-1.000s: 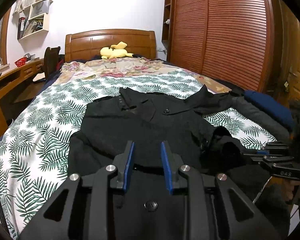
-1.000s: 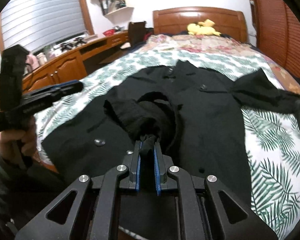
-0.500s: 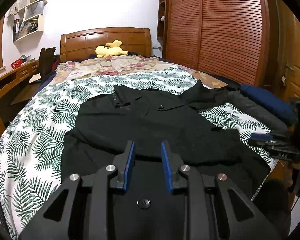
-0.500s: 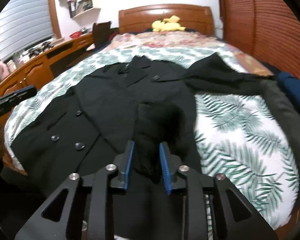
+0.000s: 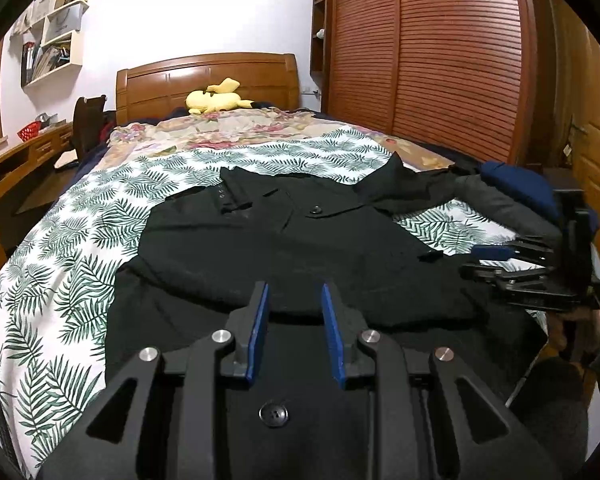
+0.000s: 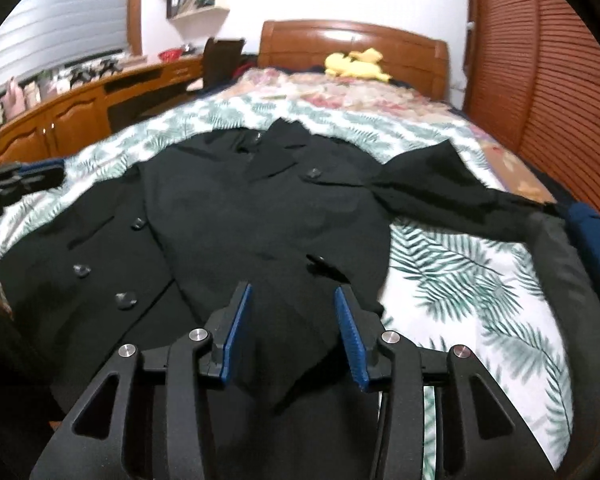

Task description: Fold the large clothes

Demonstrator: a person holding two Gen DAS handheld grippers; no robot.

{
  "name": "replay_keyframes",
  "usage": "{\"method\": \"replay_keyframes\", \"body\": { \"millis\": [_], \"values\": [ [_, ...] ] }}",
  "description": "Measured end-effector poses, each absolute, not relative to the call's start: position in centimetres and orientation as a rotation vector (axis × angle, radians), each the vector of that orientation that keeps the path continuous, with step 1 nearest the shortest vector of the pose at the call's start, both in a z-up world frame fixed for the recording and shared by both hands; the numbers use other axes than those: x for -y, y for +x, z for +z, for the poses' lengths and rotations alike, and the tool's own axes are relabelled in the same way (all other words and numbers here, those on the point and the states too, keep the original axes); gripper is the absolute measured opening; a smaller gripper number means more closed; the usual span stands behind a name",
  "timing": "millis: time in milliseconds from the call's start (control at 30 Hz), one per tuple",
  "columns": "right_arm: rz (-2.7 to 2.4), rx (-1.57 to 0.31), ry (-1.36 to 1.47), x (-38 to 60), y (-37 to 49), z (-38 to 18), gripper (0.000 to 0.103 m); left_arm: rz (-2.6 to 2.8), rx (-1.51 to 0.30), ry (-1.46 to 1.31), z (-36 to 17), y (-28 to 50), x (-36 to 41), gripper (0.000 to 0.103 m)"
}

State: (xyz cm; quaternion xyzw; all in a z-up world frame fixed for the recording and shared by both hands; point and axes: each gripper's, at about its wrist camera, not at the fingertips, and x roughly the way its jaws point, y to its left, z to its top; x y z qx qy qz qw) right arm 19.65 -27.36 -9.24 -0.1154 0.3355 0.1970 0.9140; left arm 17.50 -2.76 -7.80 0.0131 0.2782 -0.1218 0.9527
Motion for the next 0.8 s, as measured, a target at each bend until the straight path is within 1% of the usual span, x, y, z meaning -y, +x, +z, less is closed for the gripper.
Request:
{"method": "replay_keyframes", "body": {
  "millis": [133, 233, 333, 567, 800],
  "values": [
    [0.434, -0.753, -0.240, 26.9, 22.8, -11.6, 0.043, -0.227, -0.553, 0.061, -8.4, 17.7, 3.7, 0.025],
    [0.433, -0.803, -0.257, 26.9, 24.0, -13.7, 0.043, -0.224, -0.562, 0.058, -8.7, 17.9, 4.3, 0.025],
    [0.457, -0.816, -0.229, 27.5, 24.2, -15.0, 0.044, -0.211, -0.569, 0.070, -9.0, 18.0, 4.9, 0.025],
    [0.468, -0.783, -0.226, 27.9, 23.6, -15.5, 0.044, -0.186, -0.527, 0.098, -9.0, 18.3, 5.6, 0.025],
    [0.470, -0.760, -0.208, 28.0, 23.2, -15.7, 0.044, -0.243, -0.577, 0.042, -9.9, 21.9, 6.5, 0.025]
  ]
}}
